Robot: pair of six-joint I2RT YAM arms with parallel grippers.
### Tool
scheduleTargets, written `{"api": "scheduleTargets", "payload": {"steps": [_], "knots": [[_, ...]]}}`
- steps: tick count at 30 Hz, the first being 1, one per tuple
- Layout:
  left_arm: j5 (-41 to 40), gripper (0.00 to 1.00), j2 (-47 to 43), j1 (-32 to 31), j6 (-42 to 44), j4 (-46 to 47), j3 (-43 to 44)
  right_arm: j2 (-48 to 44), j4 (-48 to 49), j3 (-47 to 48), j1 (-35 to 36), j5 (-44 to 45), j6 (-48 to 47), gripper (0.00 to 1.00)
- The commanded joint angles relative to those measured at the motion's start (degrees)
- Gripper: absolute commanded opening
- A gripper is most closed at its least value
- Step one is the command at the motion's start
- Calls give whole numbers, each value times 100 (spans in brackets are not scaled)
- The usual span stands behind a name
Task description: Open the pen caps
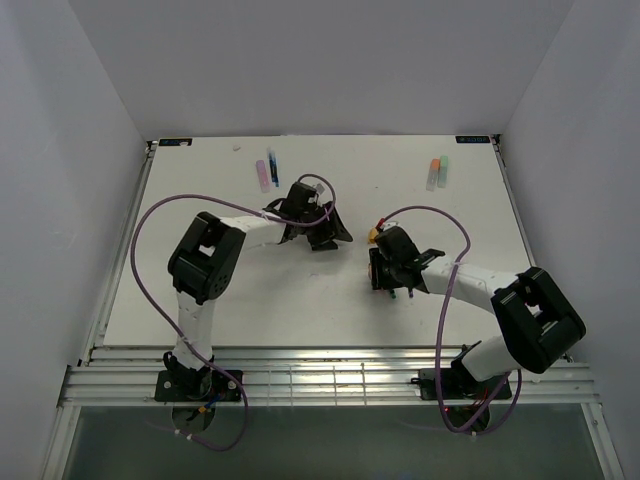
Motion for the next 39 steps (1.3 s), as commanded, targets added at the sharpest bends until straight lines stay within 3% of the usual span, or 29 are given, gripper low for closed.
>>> {"api": "scheduleTargets", "payload": {"steps": [1, 5, 11, 19, 26, 30, 39], "knots": [[-99, 66, -531, 28, 96, 61, -184, -150, -198, 336, -25, 156, -151, 46], [-169, 66, -760, 28, 105, 184, -394, -449, -355, 915, -86, 410, -396, 47], [-222, 67, -1120, 28, 105, 263, -544, -46, -769, 2470, -868, 236, -827, 49], [-20, 68, -1569, 28, 52, 755, -1229, 1483, -830, 4298, -2475, 42, -968, 50], [209, 68, -1718, 28, 114, 878, -1520, 3256, -1401, 6292, -3057, -196, -907, 55], [305, 69, -1806, 37, 219, 712, -1388, 3900, -1551, 6874, -3241, -134, -968, 60], [402, 70, -1920, 45, 201, 773, -1379, 4718, -1613, 7411, -3453, -248, -1056, 60]]}}
